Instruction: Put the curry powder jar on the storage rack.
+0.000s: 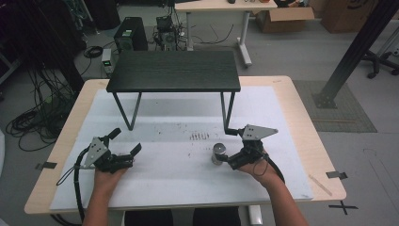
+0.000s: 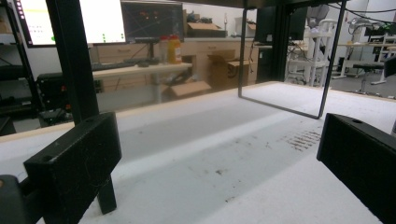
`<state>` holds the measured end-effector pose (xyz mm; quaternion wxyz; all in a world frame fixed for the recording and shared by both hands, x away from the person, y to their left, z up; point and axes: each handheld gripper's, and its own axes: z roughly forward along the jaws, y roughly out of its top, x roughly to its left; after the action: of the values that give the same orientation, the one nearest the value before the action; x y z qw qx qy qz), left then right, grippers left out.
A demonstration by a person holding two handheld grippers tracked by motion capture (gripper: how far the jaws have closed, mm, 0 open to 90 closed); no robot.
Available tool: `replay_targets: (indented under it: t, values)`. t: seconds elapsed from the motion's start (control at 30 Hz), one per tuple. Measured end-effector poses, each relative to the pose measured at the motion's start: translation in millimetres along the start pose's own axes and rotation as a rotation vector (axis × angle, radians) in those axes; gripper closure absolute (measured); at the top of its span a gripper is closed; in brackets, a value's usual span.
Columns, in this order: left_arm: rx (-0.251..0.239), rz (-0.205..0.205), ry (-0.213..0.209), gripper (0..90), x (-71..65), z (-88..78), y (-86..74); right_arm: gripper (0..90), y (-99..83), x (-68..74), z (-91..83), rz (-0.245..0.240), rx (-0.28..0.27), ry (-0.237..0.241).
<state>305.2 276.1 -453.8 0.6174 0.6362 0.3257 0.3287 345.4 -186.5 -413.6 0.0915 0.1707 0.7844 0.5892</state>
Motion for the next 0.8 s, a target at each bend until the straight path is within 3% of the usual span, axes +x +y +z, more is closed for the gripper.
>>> replay_targets:
  t: [0.33, 0.8]
  values:
    - [0.000, -0.001, 0.000, 0.2, -0.1, 0.0, 0.0, 0.0, -6.3, -0.6, 10.9, 0.023, 0.100, 0.015]
    - [-0.001, -0.001, 0.000, 0.2, -0.2, 0.0, -0.1, 3.0, -12.0, -1.1, 17.6, 0.060, 0.197, 0.017]
